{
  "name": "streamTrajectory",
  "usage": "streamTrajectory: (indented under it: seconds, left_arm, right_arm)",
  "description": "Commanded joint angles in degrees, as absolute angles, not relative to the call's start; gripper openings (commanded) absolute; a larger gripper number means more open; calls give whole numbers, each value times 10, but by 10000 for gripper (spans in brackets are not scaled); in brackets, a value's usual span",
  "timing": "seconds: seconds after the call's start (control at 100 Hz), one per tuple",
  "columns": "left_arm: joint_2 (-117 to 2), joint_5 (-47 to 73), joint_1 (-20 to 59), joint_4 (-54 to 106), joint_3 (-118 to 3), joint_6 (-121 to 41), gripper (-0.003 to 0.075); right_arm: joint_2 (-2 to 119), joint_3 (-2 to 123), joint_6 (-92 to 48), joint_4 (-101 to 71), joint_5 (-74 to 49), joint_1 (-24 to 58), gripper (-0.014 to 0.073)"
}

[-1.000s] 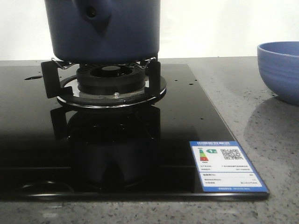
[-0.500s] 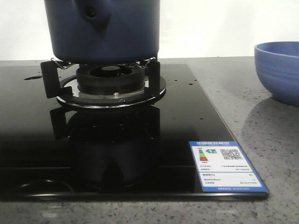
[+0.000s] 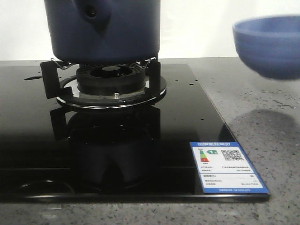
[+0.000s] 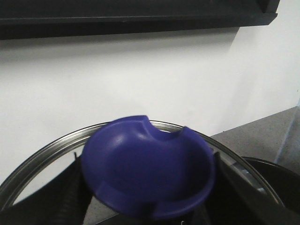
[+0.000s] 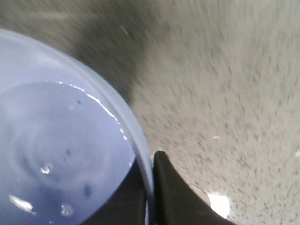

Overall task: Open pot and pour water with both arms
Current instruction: 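Lift the bowl with right gripper and carry it over the pot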

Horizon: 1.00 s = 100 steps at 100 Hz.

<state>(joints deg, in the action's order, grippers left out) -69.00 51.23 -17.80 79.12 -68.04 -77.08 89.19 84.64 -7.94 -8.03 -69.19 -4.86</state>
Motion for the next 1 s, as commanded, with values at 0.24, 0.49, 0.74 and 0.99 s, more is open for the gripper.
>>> streamTrajectory:
  seconds: [0.24, 0.49, 0.74, 0.99]
  left_arm:
    - [-675, 502, -179, 830, -703, -766, 396]
    - [-675, 502, -179, 815, -703, -766, 396]
    - [-675, 502, -179, 815, -703, -766, 396]
    - [-675, 502, -179, 815, -703, -766, 396]
  right_arm:
    - [932, 1085, -68, -106, -753, 26, -46]
    - [1006, 1238, -53, -107, -753, 112, -46]
    - [1060, 1335, -52, -128, -744, 178, -46]
    - [1079, 1340, -53, -154, -669, 210, -46]
